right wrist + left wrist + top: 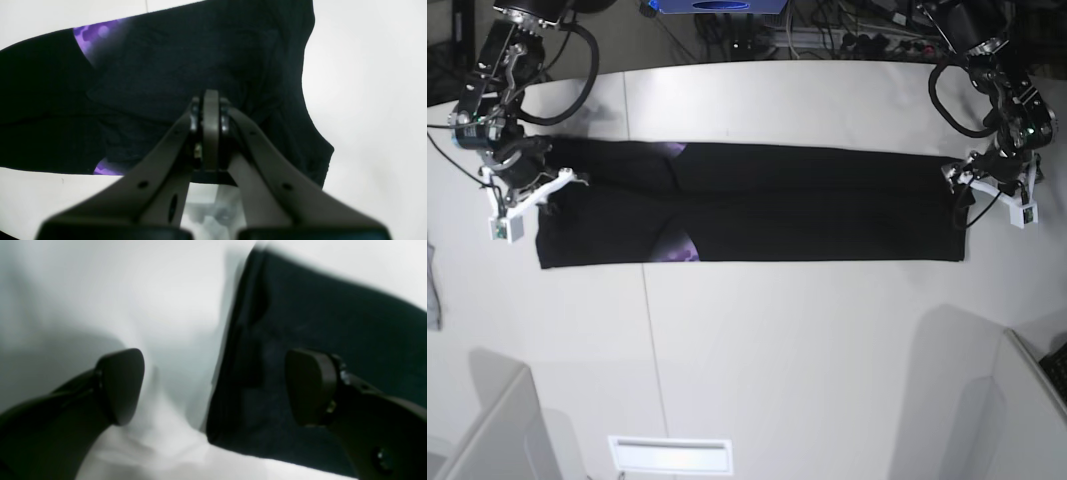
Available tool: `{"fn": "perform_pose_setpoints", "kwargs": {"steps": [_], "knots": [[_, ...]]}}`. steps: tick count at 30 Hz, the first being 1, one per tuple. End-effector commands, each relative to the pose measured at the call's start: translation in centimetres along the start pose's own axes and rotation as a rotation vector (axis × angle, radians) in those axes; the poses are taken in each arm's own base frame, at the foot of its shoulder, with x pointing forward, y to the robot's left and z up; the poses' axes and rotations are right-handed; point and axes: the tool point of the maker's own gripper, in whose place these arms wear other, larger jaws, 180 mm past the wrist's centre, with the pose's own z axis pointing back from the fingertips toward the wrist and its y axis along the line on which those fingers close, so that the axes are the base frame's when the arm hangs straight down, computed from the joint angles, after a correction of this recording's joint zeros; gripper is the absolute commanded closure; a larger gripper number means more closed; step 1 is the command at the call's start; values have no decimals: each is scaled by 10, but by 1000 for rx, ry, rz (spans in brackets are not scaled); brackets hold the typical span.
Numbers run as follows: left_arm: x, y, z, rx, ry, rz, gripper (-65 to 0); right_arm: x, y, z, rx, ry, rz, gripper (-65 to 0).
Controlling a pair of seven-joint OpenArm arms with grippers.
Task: Fold the T-shirt properly
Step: 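Grasp both ends of the folded black strip with both grippers, then carry the strip end in the left gripper toward the middle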
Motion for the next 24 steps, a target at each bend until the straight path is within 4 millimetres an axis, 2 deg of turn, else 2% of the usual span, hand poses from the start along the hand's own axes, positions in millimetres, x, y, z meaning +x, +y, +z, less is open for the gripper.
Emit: {"fn": "perform_pose_setpoints", "kwargs": {"steps": [1,3,9,12,15,19,23,24], "knots": [[21,-3,0,-34,-65,16,-643,15,1,4,8,-51,13,0],[19,2,-5,-50,-51,49,-634,15,1,4,8,-51,13,0],[11,-13,-20,-98,2,36,-553,14,1,4,8,-49,12,0],[0,-14,-26,-105,34,50,-502,11,1,5,6,-44,14,0],[-13,-11,-30,-103,69,73,-420,10,1,5,6,-43,14,0],[-19,-10,-32,-102,83,83,-255,10,1,5,6,-43,14,0],[-19,-7,-32,-96,83,83,0,8,5,4,16,-42,-2,0],[-18,-6,-32,-93,82,84,0,7,6,3,18,-42,-6,0]]}}
